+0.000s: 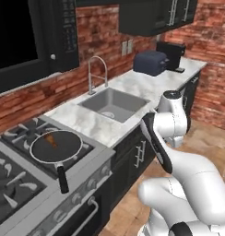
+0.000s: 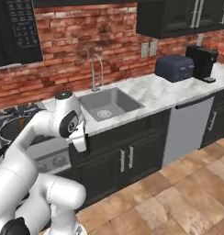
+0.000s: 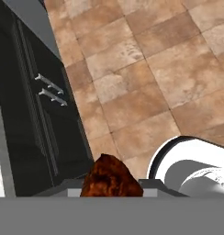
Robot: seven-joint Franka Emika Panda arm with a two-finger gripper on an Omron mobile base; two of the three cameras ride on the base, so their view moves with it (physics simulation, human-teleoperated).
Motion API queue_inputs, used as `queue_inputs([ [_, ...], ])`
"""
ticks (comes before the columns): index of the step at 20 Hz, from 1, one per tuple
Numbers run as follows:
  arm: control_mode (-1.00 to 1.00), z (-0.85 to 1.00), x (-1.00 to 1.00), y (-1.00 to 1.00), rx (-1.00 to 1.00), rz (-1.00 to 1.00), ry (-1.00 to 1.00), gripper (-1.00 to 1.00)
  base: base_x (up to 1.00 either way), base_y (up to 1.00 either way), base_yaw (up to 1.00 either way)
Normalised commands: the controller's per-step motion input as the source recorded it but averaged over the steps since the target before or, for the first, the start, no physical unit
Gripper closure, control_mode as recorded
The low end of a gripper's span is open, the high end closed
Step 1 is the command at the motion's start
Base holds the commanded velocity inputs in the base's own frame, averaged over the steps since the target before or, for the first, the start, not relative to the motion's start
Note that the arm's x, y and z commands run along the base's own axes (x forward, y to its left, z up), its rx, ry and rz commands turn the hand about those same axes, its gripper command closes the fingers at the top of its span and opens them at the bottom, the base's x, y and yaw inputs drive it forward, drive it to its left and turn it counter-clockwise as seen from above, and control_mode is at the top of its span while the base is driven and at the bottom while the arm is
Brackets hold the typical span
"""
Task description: Take the chicken drumsticks from the pan and place one on each plate on the dining counter.
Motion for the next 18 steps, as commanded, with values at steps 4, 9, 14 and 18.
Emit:
queue_inputs([
  [4,1.0,0.0,0.0,0.0,0.0,0.0,0.0,1.0,-0.14,0.01,-0.59],
  [9,1.0,0.0,0.0,0.0,0.0,0.0,0.0,1.0,-0.17,0.0,-0.56],
  [14,1.0,0.0,0.0,0.0,0.0,0.0,0.0,1.0,-0.3,0.0,-0.54],
  [18,1.0,0.0,0.0,0.0,0.0,0.0,0.0,1.0,-0.31,0.0,-0.51],
])
